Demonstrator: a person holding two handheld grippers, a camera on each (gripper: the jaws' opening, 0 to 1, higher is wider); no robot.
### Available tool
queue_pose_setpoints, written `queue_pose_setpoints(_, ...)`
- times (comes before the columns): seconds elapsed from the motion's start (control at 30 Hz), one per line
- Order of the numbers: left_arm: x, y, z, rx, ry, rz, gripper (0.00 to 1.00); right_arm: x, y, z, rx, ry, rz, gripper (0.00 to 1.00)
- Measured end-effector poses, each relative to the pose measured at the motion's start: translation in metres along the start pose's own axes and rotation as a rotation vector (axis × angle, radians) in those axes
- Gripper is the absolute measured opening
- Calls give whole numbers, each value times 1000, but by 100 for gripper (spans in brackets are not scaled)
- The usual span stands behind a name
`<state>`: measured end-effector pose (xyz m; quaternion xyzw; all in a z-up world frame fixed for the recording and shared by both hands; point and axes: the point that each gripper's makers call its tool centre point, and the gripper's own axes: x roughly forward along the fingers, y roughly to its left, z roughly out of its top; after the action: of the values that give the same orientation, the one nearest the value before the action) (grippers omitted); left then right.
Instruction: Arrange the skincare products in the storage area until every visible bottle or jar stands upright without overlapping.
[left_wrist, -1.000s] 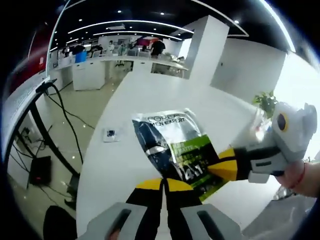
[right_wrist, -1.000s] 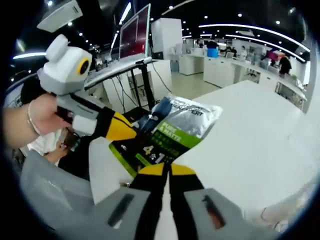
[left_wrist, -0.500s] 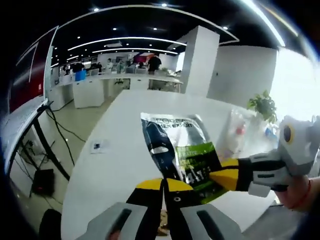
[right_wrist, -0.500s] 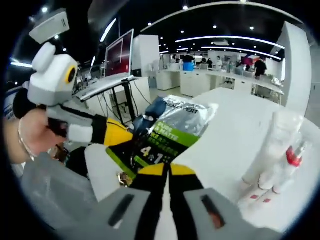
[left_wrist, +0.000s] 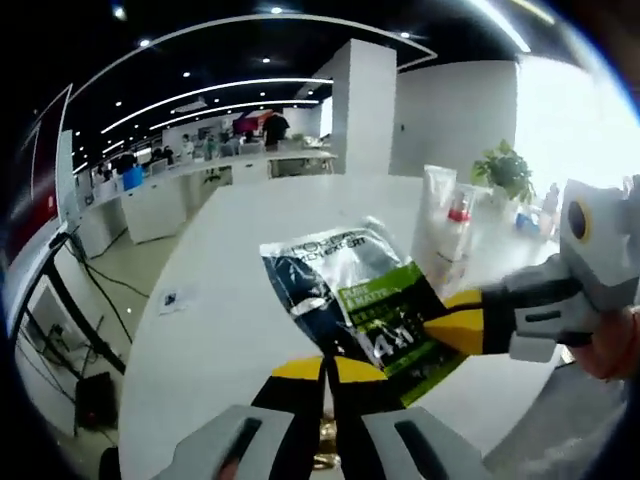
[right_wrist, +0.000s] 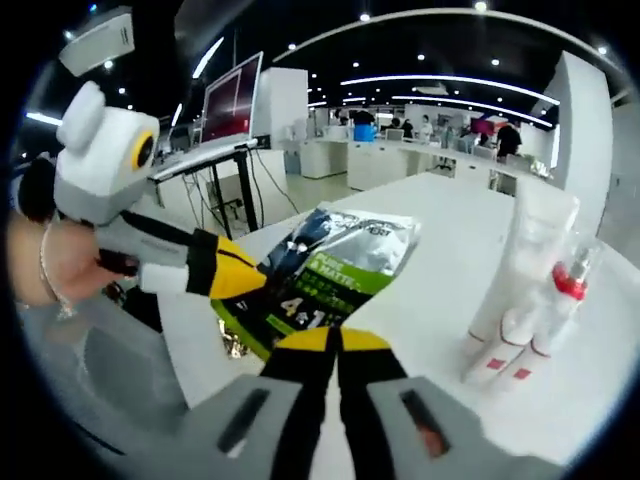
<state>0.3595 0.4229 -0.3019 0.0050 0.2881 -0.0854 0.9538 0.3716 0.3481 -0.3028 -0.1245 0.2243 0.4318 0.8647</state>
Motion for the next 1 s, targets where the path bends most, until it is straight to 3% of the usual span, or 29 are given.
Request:
queue_pose_setpoints(0.17, 3, -2, -9, 9, 44, -15, 3, 1, 1, -9, 12, 34, 4, 3)
queue_pose_setpoints(0.43, 2, -1, -13, 11, 52, -11, 3, 1, 3, -7, -44, 35, -7, 3)
queue_pose_setpoints(1.0, 3, -2, -15, 53, 61, 6, 3, -2, 4, -6, -59, 30, -10, 3)
